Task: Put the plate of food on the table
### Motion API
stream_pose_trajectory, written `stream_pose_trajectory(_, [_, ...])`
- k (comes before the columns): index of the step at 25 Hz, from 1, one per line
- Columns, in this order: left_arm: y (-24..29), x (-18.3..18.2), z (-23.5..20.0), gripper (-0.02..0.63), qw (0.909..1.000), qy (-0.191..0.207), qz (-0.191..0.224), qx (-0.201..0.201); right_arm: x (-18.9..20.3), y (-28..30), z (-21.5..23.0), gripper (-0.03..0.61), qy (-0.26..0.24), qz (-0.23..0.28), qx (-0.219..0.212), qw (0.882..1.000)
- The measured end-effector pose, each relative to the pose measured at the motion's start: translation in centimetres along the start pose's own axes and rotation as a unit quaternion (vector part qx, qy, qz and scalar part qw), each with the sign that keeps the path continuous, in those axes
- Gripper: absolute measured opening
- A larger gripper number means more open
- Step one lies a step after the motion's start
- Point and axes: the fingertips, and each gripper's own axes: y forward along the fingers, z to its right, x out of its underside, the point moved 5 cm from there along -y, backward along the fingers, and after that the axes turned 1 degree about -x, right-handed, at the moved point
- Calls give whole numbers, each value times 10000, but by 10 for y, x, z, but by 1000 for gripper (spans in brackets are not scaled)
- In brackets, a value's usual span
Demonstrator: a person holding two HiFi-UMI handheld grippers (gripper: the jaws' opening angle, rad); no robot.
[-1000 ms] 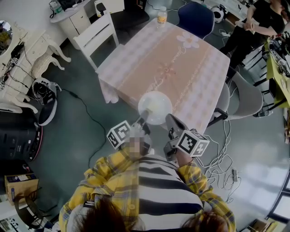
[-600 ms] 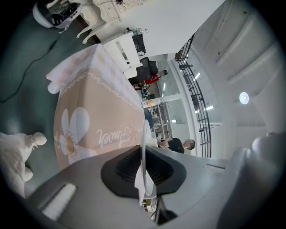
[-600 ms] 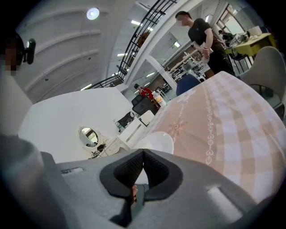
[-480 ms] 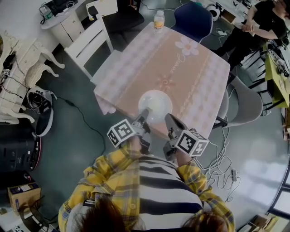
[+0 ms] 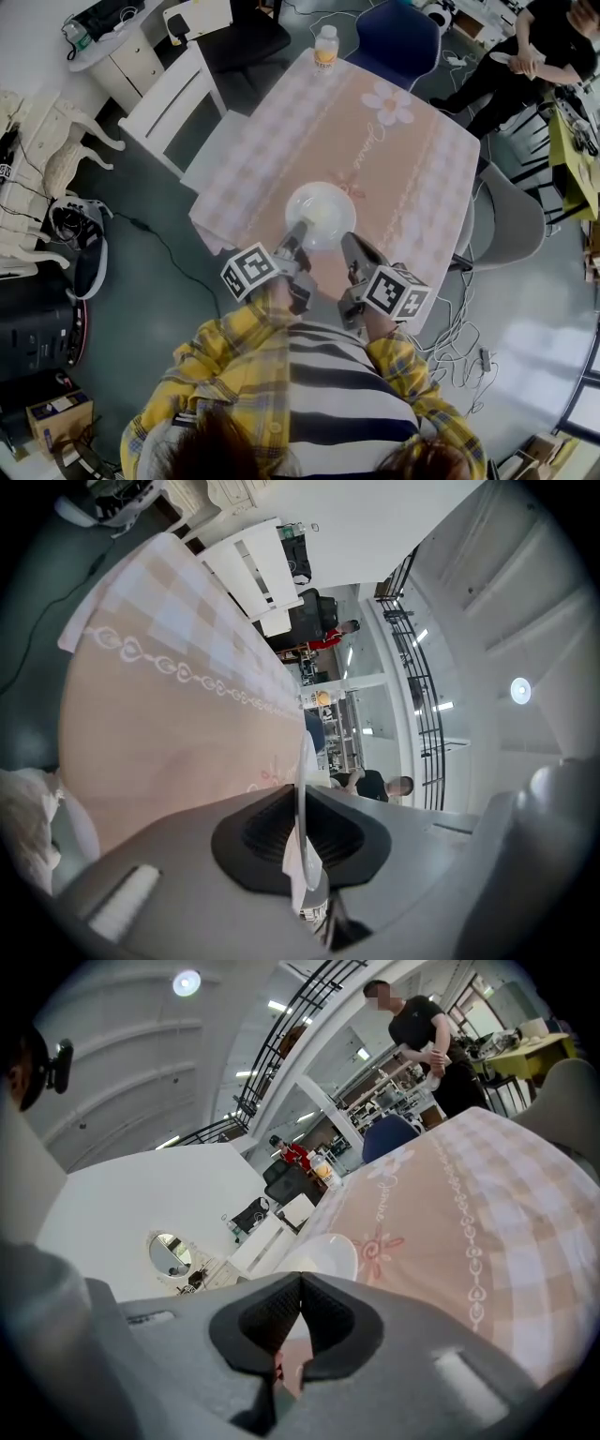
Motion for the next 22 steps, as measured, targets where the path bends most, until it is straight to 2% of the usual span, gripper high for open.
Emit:
stream_pose_trajectory(6, [30,-29,-3,14,10000,-12,-8,-72,-14,31,7,-3,46,-74,76,9999])
stream_pose_trajectory(17, [86,-59,-9,17,9996,-13,-143,-237,-50,78,27,-3,58,-107,242,9996])
stream_pose_trajectory(22, [108,-74,-13,21,9993,-14,-175,-320,-55,97,34,-5,143,-191,289,9993])
